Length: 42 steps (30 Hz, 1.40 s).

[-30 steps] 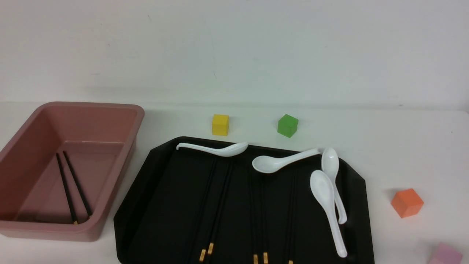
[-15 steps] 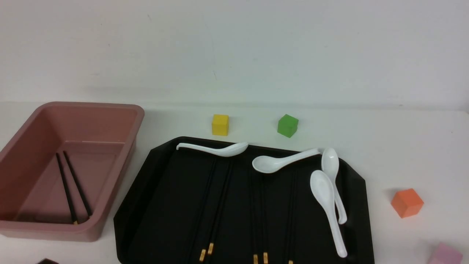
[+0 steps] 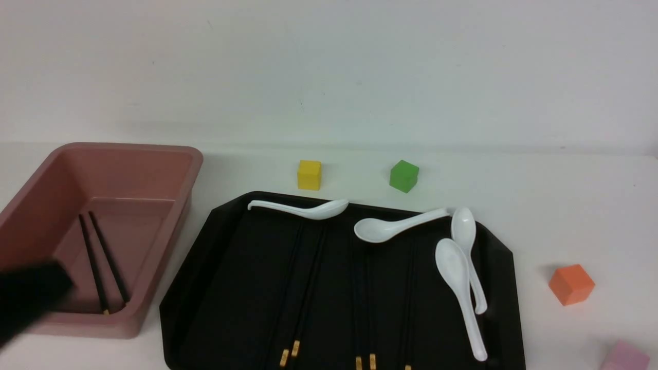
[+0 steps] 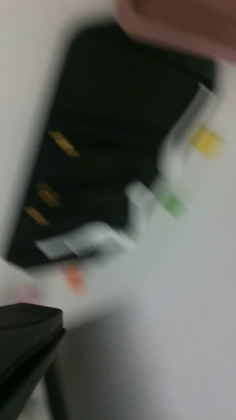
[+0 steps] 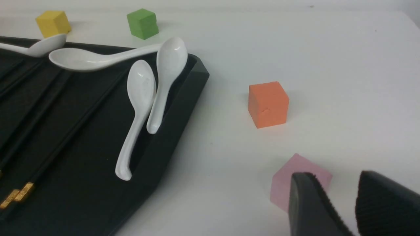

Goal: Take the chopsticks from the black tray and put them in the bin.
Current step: Use the left arm to grab a pair of chopsticks

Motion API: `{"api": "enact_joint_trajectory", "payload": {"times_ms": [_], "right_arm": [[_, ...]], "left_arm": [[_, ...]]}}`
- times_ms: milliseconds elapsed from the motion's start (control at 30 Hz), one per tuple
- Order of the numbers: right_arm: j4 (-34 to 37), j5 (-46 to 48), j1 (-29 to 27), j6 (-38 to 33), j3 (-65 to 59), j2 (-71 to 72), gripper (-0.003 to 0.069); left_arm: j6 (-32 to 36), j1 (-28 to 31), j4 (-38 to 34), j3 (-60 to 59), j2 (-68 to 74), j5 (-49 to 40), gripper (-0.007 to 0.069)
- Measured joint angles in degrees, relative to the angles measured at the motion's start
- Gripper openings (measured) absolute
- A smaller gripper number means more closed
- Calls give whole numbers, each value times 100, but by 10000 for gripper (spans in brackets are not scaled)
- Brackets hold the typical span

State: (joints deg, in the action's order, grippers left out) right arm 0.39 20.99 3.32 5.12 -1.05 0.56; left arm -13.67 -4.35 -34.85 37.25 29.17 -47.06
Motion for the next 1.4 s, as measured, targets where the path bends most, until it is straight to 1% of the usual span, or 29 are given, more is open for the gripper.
{"api": "enact_joint_trajectory", "payload": {"times_ms": [33,100,133,167,200,233,267,300,367,433,567,700,767,800,900,1000,1100,1233,1400], "right_arm": [[0,0,0,0,0,0,239],[0,0,0,0,0,0,239],[0,0,0,0,0,0,239],[0,0,0,0,0,0,239],[0,0,0,0,0,0,239],[0,0,0,0,0,0,239],[0,0,0,0,0,0,239],[0,0,0,0,0,0,239],[0,0,0,0,0,0,239],[0,0,0,0,0,0,239],[0,0,0,0,0,0,239],[5,0,0,0,0,0,239],[5,0,0,0,0,0,239],[5,0,0,0,0,0,239],[5,0,0,0,0,0,239],[5,0,0,0,0,0,239],[5,0,0,0,0,0,239],[5,0,0,0,0,0,239],[11,0,0,0,0,0,239]], "left_arm": [[0,0,337,258,477,-521,-13],[0,0,819,586,1401,-1286,-13],[0,0,927,681,1662,-1521,-13],[10,0,1050,867,2224,-1744,-13],[47,0,1043,948,2519,-1811,-13],[58,0,1038,964,2591,-1817,-13],[218,0,879,1058,3109,-1818,-13],[319,-19,757,1080,3331,-1806,-13],[534,-227,549,1098,3854,-1694,-13],[544,-515,542,1110,4249,-1500,-13],[312,-1282,833,1116,4883,-888,-13],[-97,-1895,1227,1212,5402,-577,-9],[-356,-2091,1508,1401,5678,-543,11],[-567,-2198,1738,1656,5929,-532,35],[-858,-2341,2198,2114,6298,-497,93],[-998,-2500,2811,2713,6783,-497,186],[-1012,-2600,3159,3319,7203,-497,253],[-1022,-2627,3293,3893,7693,-497,288],[-1015,-2627,3558,4173,8203,-482,290]]}}
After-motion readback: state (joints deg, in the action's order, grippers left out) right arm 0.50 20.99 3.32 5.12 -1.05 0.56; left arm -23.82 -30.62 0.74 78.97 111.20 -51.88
